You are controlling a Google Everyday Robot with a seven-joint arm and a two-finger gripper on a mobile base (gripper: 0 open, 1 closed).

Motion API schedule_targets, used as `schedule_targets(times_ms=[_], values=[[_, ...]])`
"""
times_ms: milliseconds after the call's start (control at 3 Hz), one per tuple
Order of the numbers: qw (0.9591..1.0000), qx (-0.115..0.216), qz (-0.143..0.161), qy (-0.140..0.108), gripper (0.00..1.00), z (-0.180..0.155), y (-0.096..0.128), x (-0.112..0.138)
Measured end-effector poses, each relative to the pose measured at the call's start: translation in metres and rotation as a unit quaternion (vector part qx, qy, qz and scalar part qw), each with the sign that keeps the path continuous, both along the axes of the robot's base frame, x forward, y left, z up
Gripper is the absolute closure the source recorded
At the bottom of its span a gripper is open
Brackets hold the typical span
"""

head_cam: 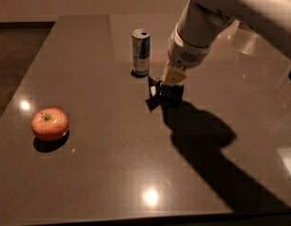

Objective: Move rxbar chocolate near redbull can

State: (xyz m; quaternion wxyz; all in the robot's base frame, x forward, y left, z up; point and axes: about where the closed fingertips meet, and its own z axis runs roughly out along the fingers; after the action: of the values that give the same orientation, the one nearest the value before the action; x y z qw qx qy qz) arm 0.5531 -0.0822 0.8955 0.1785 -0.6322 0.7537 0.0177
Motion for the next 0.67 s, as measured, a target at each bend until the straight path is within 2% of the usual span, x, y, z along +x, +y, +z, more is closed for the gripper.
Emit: schedule_targets(times_ms=[333, 667], values=[[0.9999, -0.002, -0.013, -0.005, 1.00, 0.003, 0.004, 0.028], [0.9997, -0.005, -0.023, -0.011, 0.83, 0.004, 0.010, 0.050]])
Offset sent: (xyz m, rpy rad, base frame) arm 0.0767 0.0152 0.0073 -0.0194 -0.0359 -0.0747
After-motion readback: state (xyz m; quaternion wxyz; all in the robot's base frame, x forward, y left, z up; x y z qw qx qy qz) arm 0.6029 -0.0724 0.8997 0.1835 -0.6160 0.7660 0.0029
